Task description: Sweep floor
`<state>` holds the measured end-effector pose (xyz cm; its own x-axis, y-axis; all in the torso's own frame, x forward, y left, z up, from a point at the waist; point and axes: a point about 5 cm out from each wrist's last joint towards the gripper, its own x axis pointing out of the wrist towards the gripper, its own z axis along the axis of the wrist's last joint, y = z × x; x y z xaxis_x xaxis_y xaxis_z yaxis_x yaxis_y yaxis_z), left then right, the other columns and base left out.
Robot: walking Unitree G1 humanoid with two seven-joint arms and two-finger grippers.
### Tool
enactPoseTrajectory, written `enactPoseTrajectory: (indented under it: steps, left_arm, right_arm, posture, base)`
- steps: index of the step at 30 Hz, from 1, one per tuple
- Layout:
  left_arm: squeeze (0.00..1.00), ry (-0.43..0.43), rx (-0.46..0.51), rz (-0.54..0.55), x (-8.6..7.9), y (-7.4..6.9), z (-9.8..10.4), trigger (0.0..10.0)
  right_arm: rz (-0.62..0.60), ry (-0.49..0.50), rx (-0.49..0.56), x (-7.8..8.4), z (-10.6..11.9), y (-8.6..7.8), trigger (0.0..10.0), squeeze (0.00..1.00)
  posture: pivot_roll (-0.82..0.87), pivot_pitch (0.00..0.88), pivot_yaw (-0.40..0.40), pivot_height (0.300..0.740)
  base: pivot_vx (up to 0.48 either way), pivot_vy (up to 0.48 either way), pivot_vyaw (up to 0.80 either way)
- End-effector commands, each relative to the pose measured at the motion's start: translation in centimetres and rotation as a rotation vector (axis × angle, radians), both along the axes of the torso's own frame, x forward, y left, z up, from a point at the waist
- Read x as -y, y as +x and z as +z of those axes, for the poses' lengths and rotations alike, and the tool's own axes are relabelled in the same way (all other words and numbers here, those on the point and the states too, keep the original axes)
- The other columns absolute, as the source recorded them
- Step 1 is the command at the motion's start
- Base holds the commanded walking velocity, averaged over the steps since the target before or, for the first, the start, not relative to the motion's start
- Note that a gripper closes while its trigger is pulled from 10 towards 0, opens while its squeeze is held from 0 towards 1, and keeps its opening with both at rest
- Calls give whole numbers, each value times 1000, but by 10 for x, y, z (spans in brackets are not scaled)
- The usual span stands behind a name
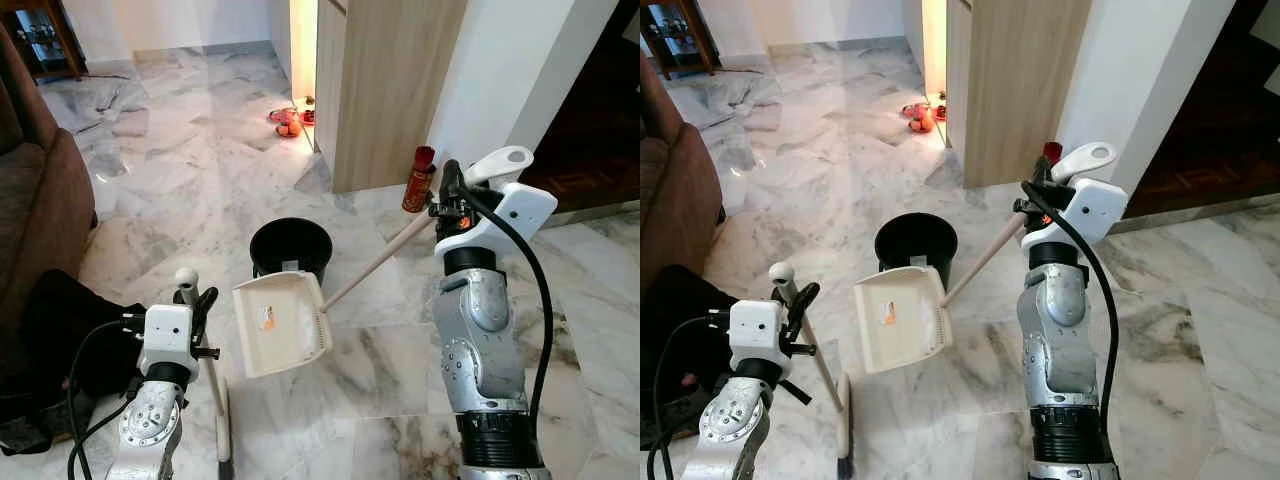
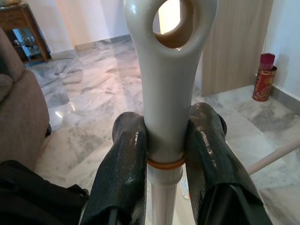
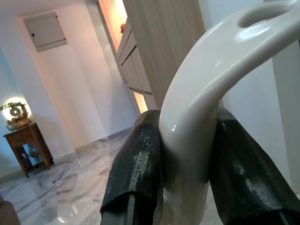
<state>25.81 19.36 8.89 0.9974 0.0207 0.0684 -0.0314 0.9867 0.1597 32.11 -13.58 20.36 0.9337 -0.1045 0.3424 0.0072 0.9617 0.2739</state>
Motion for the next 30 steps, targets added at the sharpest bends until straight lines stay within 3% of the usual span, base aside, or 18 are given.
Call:
enactPoseTrajectory:
  steps: [1, 5, 12, 30]
  left_arm:
    - [0, 23, 48, 10, -3, 1, 12, 10000]
    - [0, 51, 41, 24, -11, -6, 10, 10000]
    - [0, 93, 99, 100, -30, -14, 25, 10000]
    - [0, 78, 107, 110, -25, -15, 26, 10000]
  right_arm:
    - [-1, 33, 102, 1, 24, -5, 10000, 0]
    - [-1, 34, 115, 2, 27, -5, 10000, 0]
    - [3, 34, 113, 1, 27, -4, 10000, 0]
    - [15, 41, 142, 0, 36, -2, 10000, 0]
  posture:
    - [123, 76, -22, 740]
    - [122, 78, -21, 740]
    - [134, 80, -29, 740]
    - [138, 61, -31, 740]
  base:
    - [289, 0, 0]
    - [289, 0, 0]
    - [290, 0, 0]
    - [302, 0, 0]
